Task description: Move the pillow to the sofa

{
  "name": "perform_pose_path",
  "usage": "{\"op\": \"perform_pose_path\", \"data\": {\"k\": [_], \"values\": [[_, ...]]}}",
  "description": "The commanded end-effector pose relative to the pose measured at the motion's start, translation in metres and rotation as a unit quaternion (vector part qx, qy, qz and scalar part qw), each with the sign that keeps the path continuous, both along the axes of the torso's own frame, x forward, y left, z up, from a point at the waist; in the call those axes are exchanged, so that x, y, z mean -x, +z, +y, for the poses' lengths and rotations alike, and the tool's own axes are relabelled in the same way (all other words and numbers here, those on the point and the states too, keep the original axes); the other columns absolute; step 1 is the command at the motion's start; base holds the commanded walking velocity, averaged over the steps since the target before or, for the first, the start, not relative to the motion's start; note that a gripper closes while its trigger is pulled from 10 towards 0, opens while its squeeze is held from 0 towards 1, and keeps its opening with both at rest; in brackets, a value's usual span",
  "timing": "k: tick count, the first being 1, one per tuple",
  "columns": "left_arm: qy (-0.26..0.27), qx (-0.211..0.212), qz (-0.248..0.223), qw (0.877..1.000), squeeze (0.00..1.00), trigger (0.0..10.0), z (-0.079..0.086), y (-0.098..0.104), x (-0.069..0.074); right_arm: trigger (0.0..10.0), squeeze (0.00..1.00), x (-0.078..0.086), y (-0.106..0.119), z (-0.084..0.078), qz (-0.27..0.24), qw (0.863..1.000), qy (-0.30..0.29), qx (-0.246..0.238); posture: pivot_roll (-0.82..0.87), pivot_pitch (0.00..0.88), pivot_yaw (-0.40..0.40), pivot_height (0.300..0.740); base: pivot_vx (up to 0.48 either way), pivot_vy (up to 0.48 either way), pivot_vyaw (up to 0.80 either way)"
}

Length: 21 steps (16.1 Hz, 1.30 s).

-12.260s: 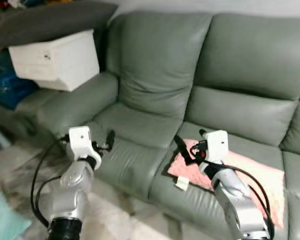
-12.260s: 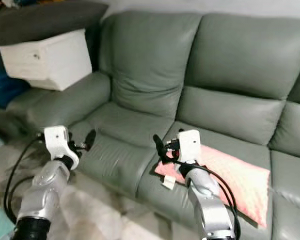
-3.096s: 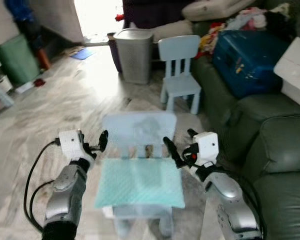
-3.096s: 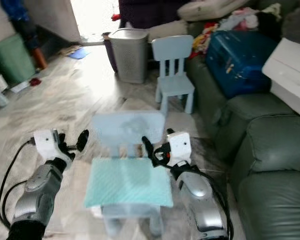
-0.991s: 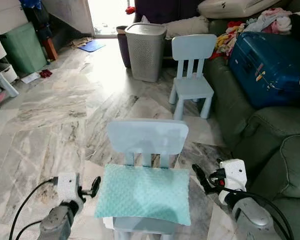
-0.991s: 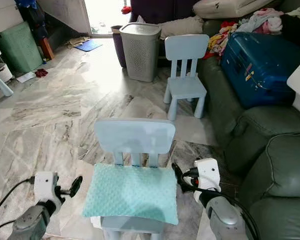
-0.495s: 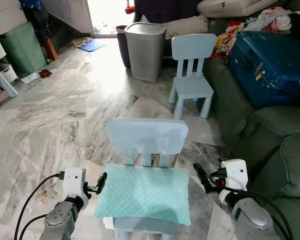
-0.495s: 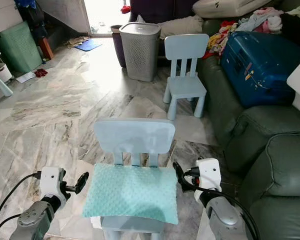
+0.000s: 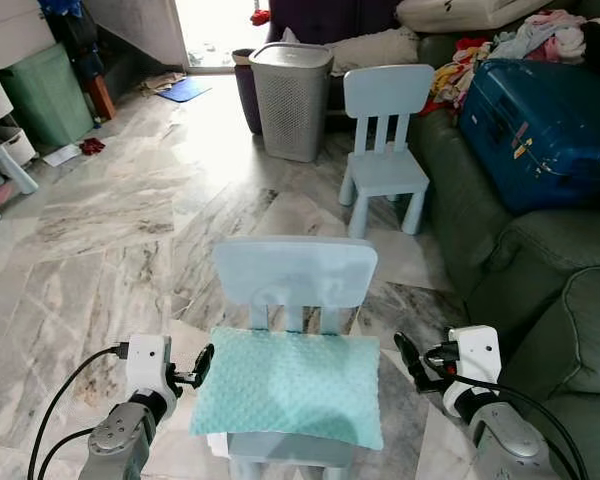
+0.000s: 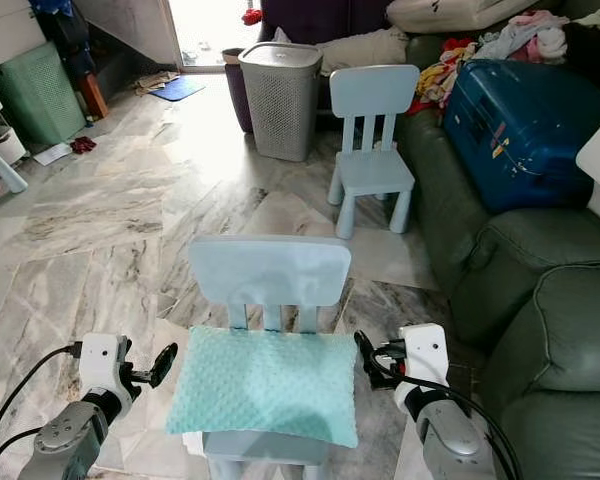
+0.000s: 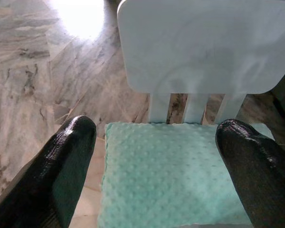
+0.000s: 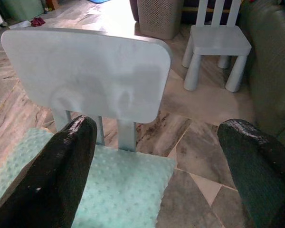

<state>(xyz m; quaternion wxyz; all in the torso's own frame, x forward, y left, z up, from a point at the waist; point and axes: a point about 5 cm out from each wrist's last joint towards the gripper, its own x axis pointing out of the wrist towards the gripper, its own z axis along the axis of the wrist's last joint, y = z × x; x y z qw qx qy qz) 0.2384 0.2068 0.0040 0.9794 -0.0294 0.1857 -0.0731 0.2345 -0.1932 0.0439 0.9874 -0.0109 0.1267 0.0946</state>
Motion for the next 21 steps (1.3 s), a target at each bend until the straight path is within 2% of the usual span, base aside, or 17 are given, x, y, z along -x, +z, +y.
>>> {"op": "perform_pose_path", "data": {"k": [1, 2, 16, 21], "values": [[-0.005, -0.003, -0.001, 1.0, 0.0, 10.0, 0.0, 0.002, 0.0, 10.0, 0.0, -0.001, 0.0, -0.001, 0.0, 1.0, 0.0, -0.004, -0.15, 0.025, 0.032, 0.74, 0.0, 0.0, 0.0], [-0.004, -0.004, -0.001, 1.0, 0.0, 10.0, 0.0, 0.002, 0.0, 10.0, 0.0, -0.001, 0.0, 0.0, 0.0, 1.0, 0.001, -0.004, -0.15, 0.025, 0.033, 0.74, 0.0, 0.0, 0.0], [-0.004, -0.005, 0.001, 1.0, 0.0, 10.0, 0.0, 0.004, 0.0, 10.0, 0.0, -0.002, 0.001, 0.006, -0.004, 1.0, 0.01, -0.008, -0.15, 0.028, 0.035, 0.584, 0.0, 0.0, 0.0], [-0.001, -0.007, 0.001, 1.0, 0.0, 10.0, 0.0, 0.003, 0.0, 10.0, 0.0, -0.011, 0.006, 0.014, -0.019, 1.0, 0.024, -0.004, -0.14, 0.026, 0.036, 0.528, 0.0, 0.0, 0.0]]}}
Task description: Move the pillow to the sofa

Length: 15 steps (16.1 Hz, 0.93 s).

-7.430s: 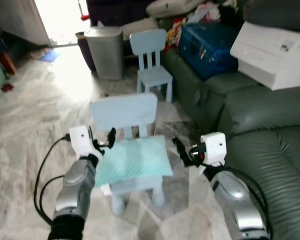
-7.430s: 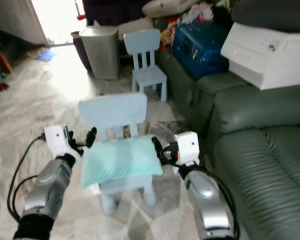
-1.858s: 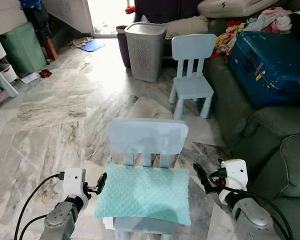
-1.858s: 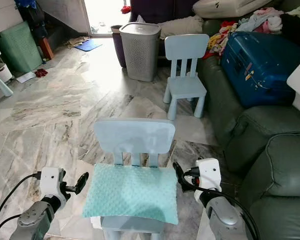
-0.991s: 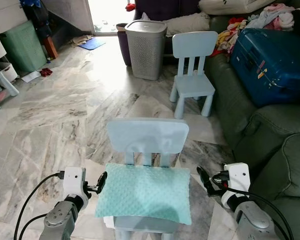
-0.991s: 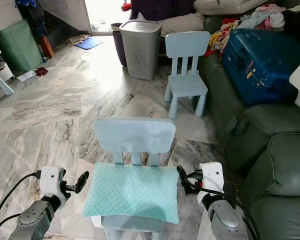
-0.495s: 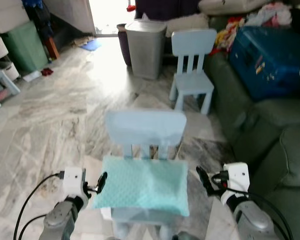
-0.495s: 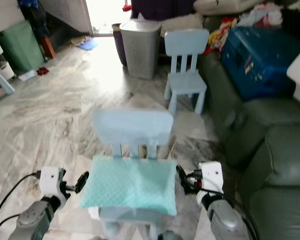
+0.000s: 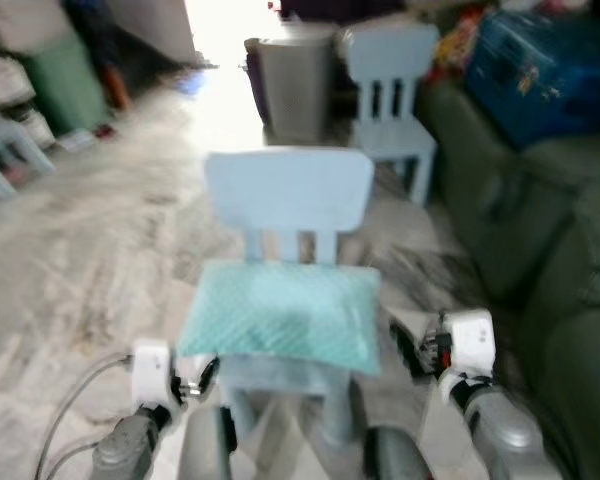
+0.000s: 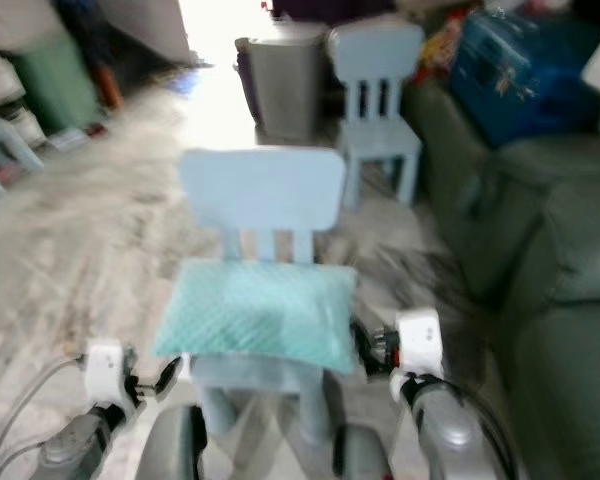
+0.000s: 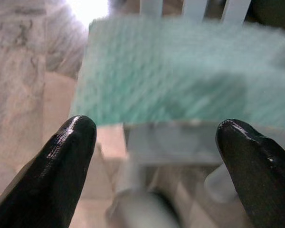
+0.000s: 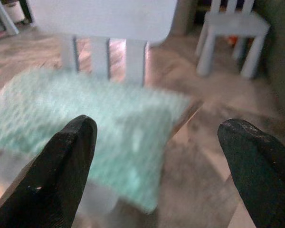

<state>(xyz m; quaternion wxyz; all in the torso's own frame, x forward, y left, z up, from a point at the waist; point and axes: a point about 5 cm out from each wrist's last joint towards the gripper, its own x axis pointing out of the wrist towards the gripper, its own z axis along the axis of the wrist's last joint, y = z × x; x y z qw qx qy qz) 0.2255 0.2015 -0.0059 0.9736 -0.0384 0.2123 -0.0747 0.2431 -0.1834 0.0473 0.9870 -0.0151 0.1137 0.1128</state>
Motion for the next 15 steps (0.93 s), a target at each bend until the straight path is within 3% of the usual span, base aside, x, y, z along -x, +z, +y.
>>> {"op": "perform_pose_path", "data": {"k": [1, 6, 15], "values": [[0.0, -0.017, -0.027, 1.0, 0.0, 10.0, 0.006, 0.013, -0.013, 10.0, 0.0, -0.003, 0.003, 0.005, -0.007, 1.0, 0.007, -0.005, -0.14, 0.027, 0.036, 0.513, 0.0, 0.0, 0.0], [0.008, -0.029, -0.025, 0.999, 0.0, 10.0, 0.009, 0.012, -0.012, 10.0, 0.0, -0.007, 0.003, 0.006, -0.01, 1.0, 0.012, -0.003, -0.13, 0.024, 0.032, 0.444, 0.0, 0.0, 0.0], [0.042, -0.075, -0.005, 0.996, 0.0, 10.0, 0.03, -0.004, -0.008, 10.0, 0.0, -0.009, 0.003, 0.009, -0.013, 1.0, 0.021, -0.003, -0.13, 0.025, 0.025, 0.334, 0.0, 0.0, 0.0]]}}
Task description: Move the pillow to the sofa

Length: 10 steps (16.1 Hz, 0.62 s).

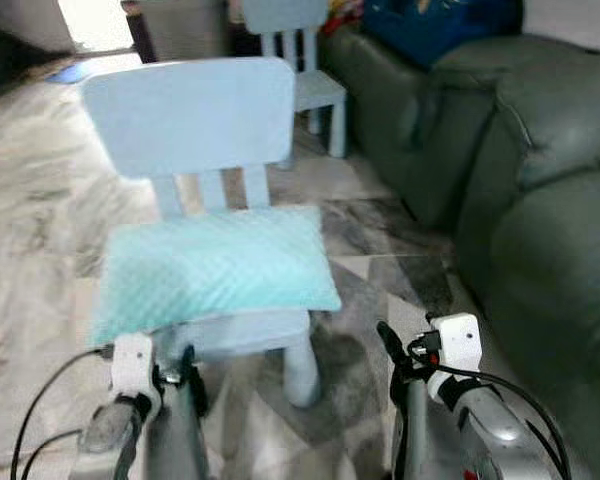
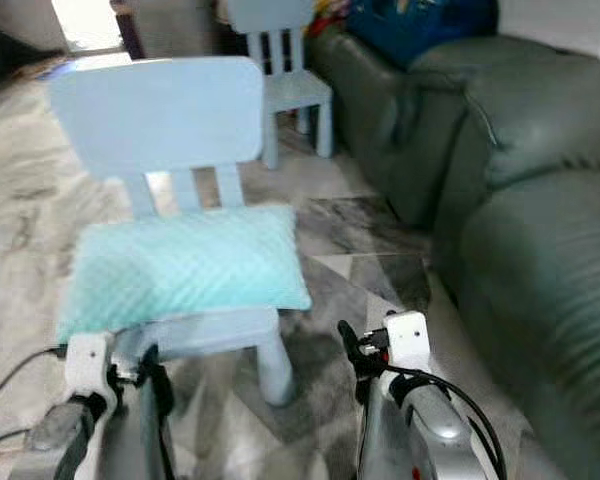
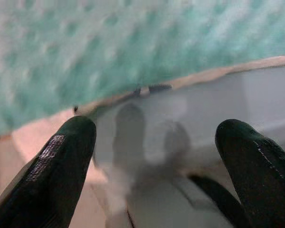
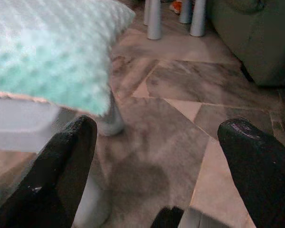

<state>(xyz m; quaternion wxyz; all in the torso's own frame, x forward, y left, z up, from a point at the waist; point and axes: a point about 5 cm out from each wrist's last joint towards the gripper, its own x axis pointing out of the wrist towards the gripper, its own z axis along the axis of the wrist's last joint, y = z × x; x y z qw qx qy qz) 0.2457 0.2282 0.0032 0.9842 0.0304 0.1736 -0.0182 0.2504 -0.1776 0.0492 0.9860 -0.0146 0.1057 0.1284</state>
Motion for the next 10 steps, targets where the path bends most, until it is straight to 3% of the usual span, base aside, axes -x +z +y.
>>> {"op": "perform_pose_path", "data": {"k": [1, 5, 8, 10], "values": [[0.031, -0.03, 0.028, 0.999, 0.0, 10.0, 0.011, -0.011, 0.011, 10.0, 0.0, -0.001, 0.002, 0.003, -0.005, 1.0, 0.006, -0.001, -0.13, 0.029, 0.025, 0.334, 0.0, 0.0, 0.0], [0.095, -0.089, -0.037, 0.991, 0.0, 10.0, 0.035, 0.014, -0.001, 10.0, 0.0, -0.006, 0.01, -0.001, -0.026, 0.999, 0.012, 0.016, -0.13, 0.037, 0.025, 0.334, 0.0, 0.0, 0.0], [0.142, -0.125, -0.155, 0.97, 0.0, 10.0, 0.045, 0.072, -0.021, 10.0, 0.0, -0.031, 0.046, -0.011, -0.089, 0.996, 0.0, 0.017, -0.12, 0.06, 0.022, 0.334, 0.0, 0.0, 0.0], [0.161, -0.119, -0.213, 0.956, 0.0, 10.0, 0.044, 0.107, -0.037, 10.0, 0.0, -0.048, 0.07, -0.011, -0.125, 0.992, 0.005, 0.015, -0.11, 0.077, 0.018, 0.334, 0.0, 0.0, 0.0]]}}
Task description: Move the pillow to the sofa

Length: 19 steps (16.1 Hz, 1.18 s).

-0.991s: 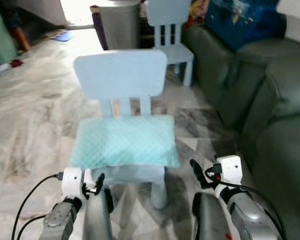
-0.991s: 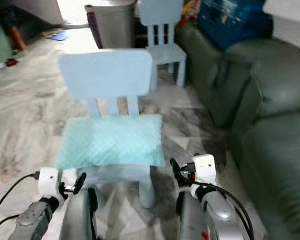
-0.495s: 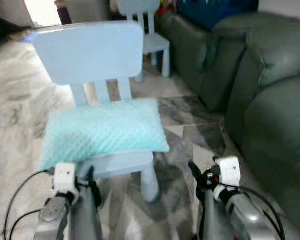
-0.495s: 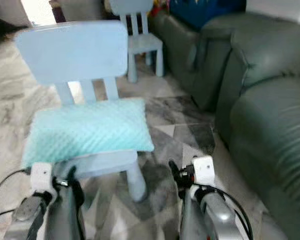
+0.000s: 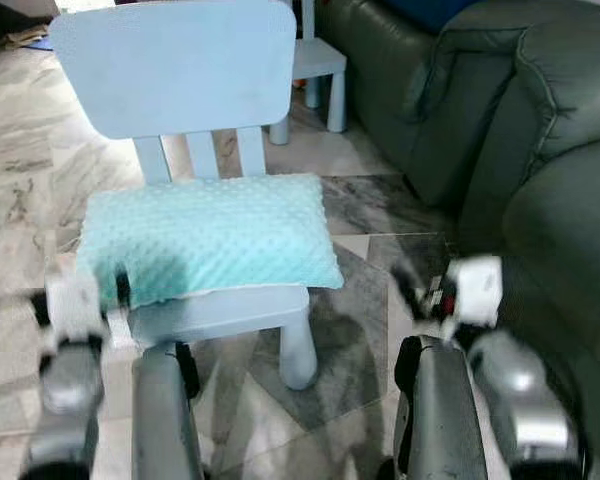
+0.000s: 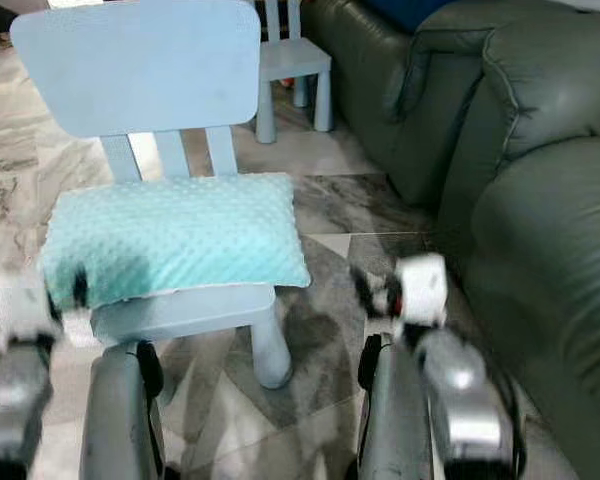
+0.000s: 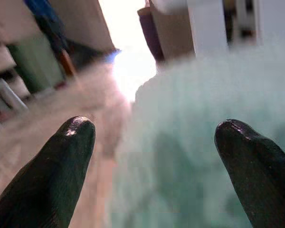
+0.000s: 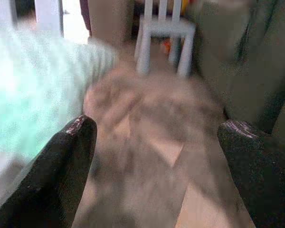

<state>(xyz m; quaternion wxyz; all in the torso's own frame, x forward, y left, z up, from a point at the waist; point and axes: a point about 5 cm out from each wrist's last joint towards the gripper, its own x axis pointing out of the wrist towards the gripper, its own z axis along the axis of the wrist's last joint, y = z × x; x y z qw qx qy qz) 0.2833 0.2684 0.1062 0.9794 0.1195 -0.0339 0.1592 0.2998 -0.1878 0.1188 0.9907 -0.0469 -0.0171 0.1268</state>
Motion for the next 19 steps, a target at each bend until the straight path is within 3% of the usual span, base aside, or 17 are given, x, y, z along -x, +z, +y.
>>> {"op": "perform_pose_path", "data": {"k": [1, 3, 4, 7, 9, 10, 11, 14, 16, 19], "values": [[0.013, -0.004, -0.024, 1.0, 0.0, 10.0, 0.004, 0.018, -0.005, 10.0, 0.0, -0.004, 0.011, 0.001, -0.011, 1.0, 0.01, -0.01, -0.11, 0.087, 0.016, 0.334, 0.0, 0.0, 0.0], [0.034, 0.019, -0.035, 0.999, 0.0, 10.0, 0.013, 0.037, -0.016, 10.0, 0.0, -0.015, 0.026, 0.01, -0.021, 0.998, 0.038, -0.045, -0.11, 0.112, 0.016, 0.334, 0.0, 0.0, 0.0], [0.063, 0.047, -0.023, 0.997, 0.0, 10.0, 0.027, 0.04, -0.024, 10.0, 0.0, -0.028, 0.037, 0.023, -0.015, 0.993, 0.075, -0.093, -0.1, 0.134, 0.018, 0.334, 0.0, 0.0, 0.0], [0.099, 0.087, 0.022, 0.991, 0.0, 10.0, 0.045, 0.033, -0.026, 10.0, 0.0, -0.041, 0.049, 0.045, 0.008, 0.979, 0.145, -0.146, -0.08, 0.171, 0.014, 0.334, 0.0, 0.0, 0.0], [0.09, 0.135, 0.039, 0.986, 0.0, 10.0, 0.046, 0.03, -0.034, 10.0, 0.0, -0.054, 0.059, 0.056, 0.019, 0.967, 0.175, -0.185, -0.05, 0.204, 0.005, 0.334, 0.0, 0.0, 0.0], [0.086, 0.175, 0.049, 0.98, 0.0, 10.0, 0.043, 0.029, -0.046, 10.0, 0.0, -0.066, 0.063, 0.063, 0.029, 0.963, 0.185, -0.193, -0.04, 0.226, 0.002, 0.334, 0.0, 0.0, 0.0], [0.075, 0.184, 0.048, 0.979, 0.0, 10.0, 0.041, 0.033, -0.051, 10.0, 0.0, -0.071, 0.067, 0.067, 0.035, 0.959, 0.195, -0.204, -0.04, 0.244, 0.004, 0.334, 0.0, 0.0, 0.0], [0.02, 0.199, 0.027, 0.979, 0.0, 10.0, 0.032, 0.058, -0.073, 10.0, 0.0, -0.088, 0.077, 0.08, 0.038, 0.959, 0.211, -0.187, -0.02, 0.274, 0.001, 0.334, 0.0, 0.0, 0.0], [0.015, 0.195, 0.029, 0.98, 0.0, 10.0, 0.035, 0.067, -0.079, 10.0, 0.0, -0.095, 0.081, 0.08, 0.031, 0.965, 0.19, -0.18, -0.02, 0.292, 0.004, 0.334, 0.0, 0.0, 0.0], [0.023, 0.203, -0.02, 0.979, 0.0, 10.0, 0.044, 0.09, -0.085, 10.0, 0.0, -0.104, 0.092, 0.081, -0.011, 0.98, 0.15, -0.129, -0.02, 0.317, 0.017, 0.334, 0.0, 0.0, 0.0]]}}
